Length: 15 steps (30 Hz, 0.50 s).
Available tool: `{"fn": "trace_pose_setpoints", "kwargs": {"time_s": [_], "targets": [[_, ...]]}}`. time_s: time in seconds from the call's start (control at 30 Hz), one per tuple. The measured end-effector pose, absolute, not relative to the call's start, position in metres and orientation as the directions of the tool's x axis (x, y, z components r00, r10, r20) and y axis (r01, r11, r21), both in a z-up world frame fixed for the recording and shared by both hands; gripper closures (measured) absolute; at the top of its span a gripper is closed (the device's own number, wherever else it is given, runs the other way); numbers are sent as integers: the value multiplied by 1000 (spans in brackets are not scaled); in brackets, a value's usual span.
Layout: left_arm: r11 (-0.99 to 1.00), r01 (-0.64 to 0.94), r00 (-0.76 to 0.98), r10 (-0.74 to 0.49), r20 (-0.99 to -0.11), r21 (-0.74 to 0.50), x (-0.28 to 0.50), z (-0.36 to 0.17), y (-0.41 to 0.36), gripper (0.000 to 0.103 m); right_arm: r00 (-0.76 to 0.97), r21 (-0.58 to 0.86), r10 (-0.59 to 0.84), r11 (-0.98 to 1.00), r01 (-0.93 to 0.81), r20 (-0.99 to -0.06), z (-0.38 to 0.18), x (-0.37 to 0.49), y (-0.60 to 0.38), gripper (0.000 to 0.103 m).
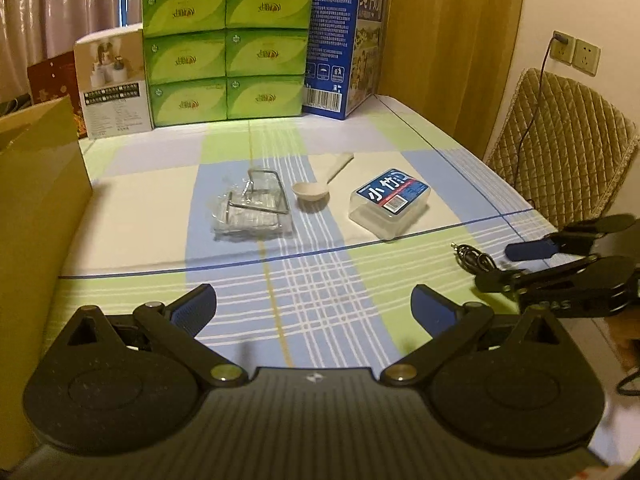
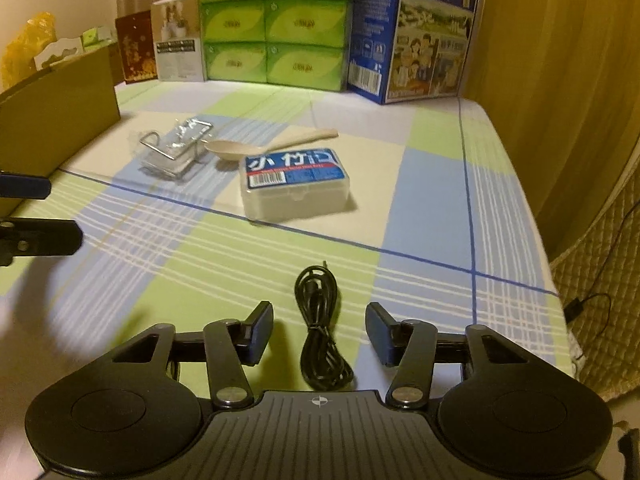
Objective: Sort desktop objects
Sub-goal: 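Grasp the black cable with the right tool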
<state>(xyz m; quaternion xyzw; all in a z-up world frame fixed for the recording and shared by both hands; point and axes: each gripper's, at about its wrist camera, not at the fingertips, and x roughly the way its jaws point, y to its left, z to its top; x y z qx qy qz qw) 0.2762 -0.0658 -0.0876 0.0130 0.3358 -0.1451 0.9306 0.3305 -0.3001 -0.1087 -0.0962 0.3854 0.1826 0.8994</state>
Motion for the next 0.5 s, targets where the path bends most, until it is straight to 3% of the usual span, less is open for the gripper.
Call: {"fn": "trace_pose_setpoints", "kwargs": {"time_s": [0.37, 0.5], "targets": [[953, 287, 715, -283, -639, -100, 291, -94, -65, 1, 644, 7, 296, 912, -411, -706, -112, 340, -298, 65], [950, 294, 712, -291, -639, -105, 291, -94, -65, 1, 652, 12, 293, 917, -399, -700, -112, 342, -300, 73]]}}
